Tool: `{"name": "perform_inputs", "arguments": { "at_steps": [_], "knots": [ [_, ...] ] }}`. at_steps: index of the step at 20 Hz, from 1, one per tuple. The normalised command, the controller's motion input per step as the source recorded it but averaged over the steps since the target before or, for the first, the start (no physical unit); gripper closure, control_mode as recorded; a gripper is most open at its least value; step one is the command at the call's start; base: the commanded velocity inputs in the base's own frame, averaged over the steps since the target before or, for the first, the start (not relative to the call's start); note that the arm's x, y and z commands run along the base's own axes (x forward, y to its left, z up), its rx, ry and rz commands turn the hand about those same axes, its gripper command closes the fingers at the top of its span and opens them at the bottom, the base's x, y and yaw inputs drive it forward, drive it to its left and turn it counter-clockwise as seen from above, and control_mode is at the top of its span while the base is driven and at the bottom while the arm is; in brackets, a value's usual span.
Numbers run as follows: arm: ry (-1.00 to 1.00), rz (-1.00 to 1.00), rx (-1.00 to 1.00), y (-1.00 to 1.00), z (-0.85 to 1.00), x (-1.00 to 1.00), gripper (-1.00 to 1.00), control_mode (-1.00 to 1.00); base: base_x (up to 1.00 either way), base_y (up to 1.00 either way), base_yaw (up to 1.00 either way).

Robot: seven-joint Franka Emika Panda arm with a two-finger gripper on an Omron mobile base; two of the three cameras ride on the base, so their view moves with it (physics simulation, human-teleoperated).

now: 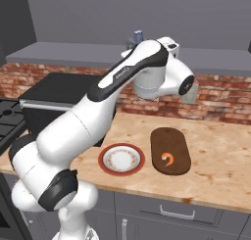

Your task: Pick the shrimp from the plate and place it on the cutting board. Then pick the condiment bottle from the cabinet and place it next to the cutting board.

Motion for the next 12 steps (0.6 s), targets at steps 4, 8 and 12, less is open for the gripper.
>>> {"name": "perform_inputs", "arguments": {
  "at_steps": [4, 8, 12],
  "knots": [
    [-0.06, 0.0, -0.02, 0.39, 0.0, -0.51, 1.0, -1.0, 0.0, 0.0, 0.0],
    [-0.08, 0.0, -0.02, 0.37, 0.0, -0.52, 1.0, -1.0, 0.0, 0.0, 0.0],
    [-0.06, 0.0, -0.03, 0.21, -0.01, -0.54, 1.0, -1.0, 0.0, 0.0, 0.0]
  ]
}}
